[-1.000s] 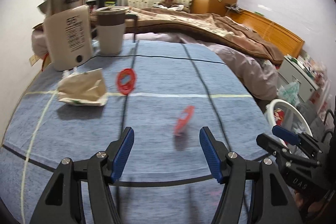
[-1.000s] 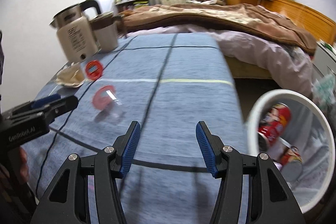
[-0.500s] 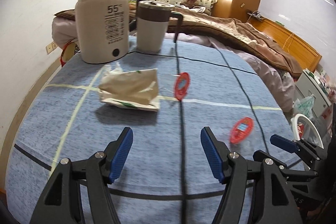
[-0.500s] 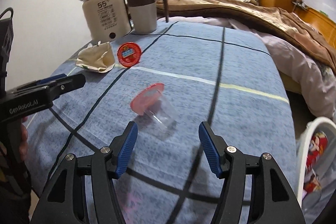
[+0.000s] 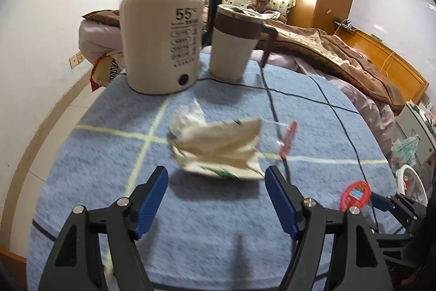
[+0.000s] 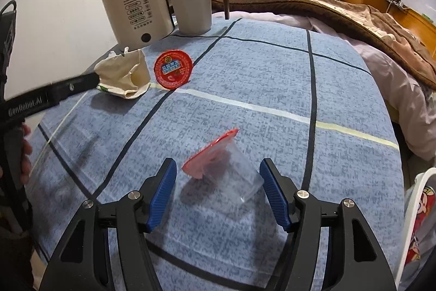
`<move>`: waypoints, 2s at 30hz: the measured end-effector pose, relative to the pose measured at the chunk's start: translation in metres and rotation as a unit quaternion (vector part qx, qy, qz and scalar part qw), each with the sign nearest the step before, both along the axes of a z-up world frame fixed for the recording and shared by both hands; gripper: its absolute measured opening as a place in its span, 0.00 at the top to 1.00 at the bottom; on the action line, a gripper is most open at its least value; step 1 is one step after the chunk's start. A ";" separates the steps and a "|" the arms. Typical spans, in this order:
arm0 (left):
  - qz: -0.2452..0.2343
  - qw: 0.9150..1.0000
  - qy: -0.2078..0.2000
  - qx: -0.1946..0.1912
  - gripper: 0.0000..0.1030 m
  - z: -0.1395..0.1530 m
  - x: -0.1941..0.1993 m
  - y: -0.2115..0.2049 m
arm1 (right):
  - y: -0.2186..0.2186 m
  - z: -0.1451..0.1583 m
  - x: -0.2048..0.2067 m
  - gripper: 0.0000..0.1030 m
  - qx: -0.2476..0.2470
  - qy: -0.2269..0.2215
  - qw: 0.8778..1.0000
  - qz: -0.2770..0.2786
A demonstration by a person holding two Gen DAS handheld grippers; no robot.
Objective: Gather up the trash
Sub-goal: 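Grasp the clear plastic cup with red lid using the right tool, then carry the paper wrapper and clear cup over the white wastebasket with both tools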
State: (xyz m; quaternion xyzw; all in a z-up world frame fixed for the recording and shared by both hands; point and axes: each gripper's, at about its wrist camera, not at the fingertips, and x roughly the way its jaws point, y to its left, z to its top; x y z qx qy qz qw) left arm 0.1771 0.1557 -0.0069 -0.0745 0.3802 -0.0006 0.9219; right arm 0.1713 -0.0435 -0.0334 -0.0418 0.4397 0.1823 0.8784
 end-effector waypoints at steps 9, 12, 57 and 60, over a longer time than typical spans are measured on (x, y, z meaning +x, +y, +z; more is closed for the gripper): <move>-0.003 1.000 0.011 -0.004 0.27 -0.005 0.022 0.022 | -0.004 -0.002 0.006 0.46 0.008 0.005 0.999 -0.032; -0.009 1.000 0.019 0.006 0.27 -0.009 0.032 0.022 | -0.002 -0.003 0.005 0.48 0.005 0.003 0.999 -0.032; -0.128 0.990 0.055 0.034 0.62 -0.029 0.032 -0.052 | -0.027 -0.001 0.000 0.48 0.032 -0.003 0.997 -0.068; -0.131 0.990 0.051 0.033 0.63 -0.026 0.029 -0.053 | -0.028 -0.001 -0.001 0.48 0.033 -0.004 0.997 -0.069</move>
